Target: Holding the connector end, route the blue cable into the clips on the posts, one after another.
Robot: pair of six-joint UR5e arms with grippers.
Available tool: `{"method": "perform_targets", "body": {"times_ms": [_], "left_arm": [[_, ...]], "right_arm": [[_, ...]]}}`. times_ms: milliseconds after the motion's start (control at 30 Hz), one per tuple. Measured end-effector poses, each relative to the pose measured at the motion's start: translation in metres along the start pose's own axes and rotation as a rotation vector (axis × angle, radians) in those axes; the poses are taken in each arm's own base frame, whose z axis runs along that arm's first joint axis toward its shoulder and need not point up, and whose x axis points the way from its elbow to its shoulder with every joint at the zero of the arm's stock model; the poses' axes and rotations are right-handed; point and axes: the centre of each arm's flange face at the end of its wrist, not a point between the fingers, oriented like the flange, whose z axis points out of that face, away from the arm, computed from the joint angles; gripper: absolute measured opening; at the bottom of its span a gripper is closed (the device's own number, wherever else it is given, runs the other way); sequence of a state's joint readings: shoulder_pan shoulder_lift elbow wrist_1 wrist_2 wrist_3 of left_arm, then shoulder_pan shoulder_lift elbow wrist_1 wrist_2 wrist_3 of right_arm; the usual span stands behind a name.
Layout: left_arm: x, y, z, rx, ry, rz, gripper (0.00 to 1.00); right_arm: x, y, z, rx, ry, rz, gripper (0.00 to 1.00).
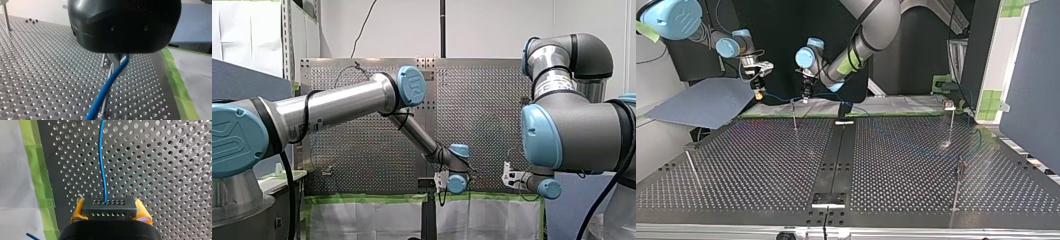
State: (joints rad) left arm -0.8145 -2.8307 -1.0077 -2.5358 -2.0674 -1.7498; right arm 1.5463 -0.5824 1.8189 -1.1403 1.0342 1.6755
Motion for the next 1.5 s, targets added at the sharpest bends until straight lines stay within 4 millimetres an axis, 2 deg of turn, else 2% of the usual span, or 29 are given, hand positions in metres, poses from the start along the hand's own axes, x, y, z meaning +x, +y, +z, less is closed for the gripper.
{"method": "perform_targets", "body": {"times_ms": [267, 500, 633, 900, 1200, 1500], "left_arm": [[-0.01, 0.004, 0.017, 0.013, -0.006, -0.026, 0.0], [0.02, 0.005, 0.019, 0.019, 0.04, -0.02, 0.0], [0.025, 0.007, 0.024, 0.022, 0.037, -0.03, 0.0], [0.018, 0.019, 0.039, 0.026, 0.018, -0.054, 0.0], [-0.006, 0.02, 0.052, 0.041, -0.019, -0.076, 0.0], [-0.017, 0.023, 0.063, 0.056, -0.021, -0.111, 0.0]], "right_arm": [[0.002, 0.001, 0.004, 0.001, 0.002, -0.004, 0.0], [0.003, -0.001, 0.006, 0.007, 0.0, -0.006, 0.0], [0.003, -0.001, 0.007, 0.011, 0.003, -0.01, 0.0], [0.006, -0.002, 0.013, 0.018, 0.014, -0.018, 0.0], [0.014, 0.004, 0.023, 0.017, 0.022, -0.018, 0.0], [0.018, 0.004, 0.031, 0.034, 0.029, -0.02, 0.0]]}}
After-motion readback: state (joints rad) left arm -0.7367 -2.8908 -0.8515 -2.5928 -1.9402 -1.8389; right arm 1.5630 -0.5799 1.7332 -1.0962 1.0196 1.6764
